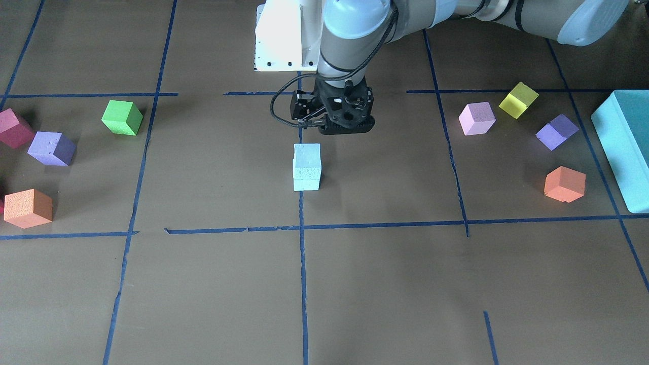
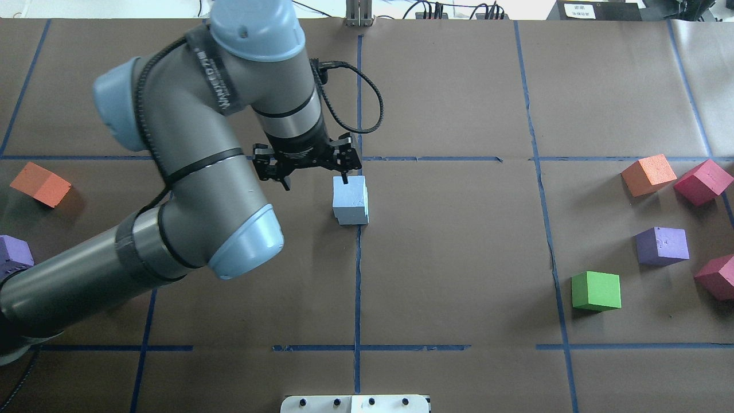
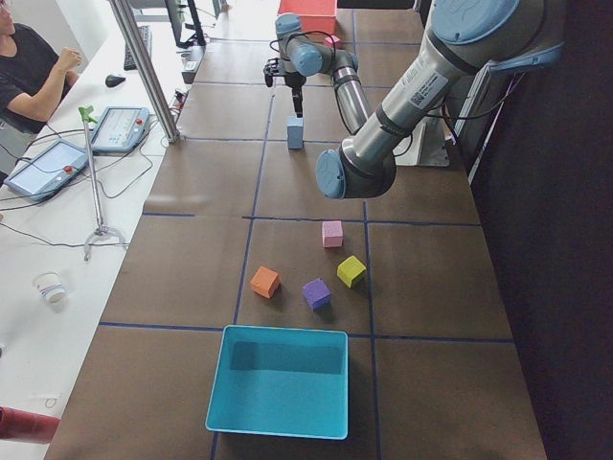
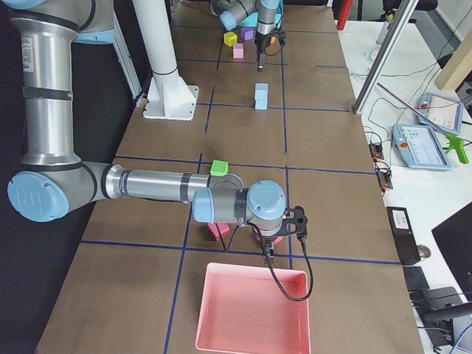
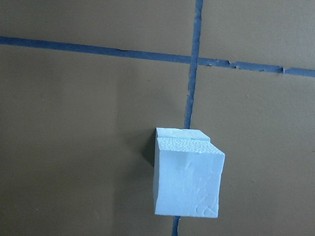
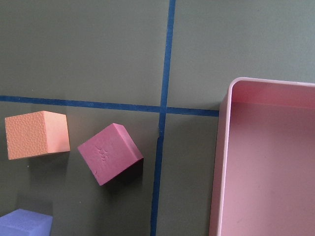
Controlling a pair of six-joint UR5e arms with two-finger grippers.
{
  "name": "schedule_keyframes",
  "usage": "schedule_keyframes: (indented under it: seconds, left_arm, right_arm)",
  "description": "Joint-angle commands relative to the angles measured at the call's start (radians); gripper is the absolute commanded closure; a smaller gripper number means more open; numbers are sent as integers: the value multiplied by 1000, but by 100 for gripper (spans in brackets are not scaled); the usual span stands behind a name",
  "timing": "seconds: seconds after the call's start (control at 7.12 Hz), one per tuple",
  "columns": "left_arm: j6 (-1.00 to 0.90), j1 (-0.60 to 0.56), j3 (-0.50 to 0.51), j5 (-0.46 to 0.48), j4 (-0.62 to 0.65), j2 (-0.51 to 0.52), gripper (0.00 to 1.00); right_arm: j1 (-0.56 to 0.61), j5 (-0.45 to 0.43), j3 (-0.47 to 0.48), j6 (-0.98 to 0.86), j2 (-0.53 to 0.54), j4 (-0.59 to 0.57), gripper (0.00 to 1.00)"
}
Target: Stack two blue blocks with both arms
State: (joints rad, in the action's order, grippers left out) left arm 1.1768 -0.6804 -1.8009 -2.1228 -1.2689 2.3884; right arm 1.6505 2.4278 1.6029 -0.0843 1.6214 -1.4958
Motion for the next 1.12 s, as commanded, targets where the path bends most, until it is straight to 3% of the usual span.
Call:
schedule_keyframes:
  seconds: [0.0,0.42,0.56,0.98]
  left_arm:
    - [-125,-74,-215,3,20,-206,0]
    - [-464,-267,-314,-11,22,-447,0]
    - [-590,-357,-314,-25,22,-515,0]
    - [-1051,-653,-208,-129,8,-714,0]
  right_arm:
    - [0,0,-9,-9,43,9,0]
    - [0,-13,24,14,20,8,0]
    - [-21,-19,81,99,25,3,0]
    - [-31,-12,92,121,32,8,0]
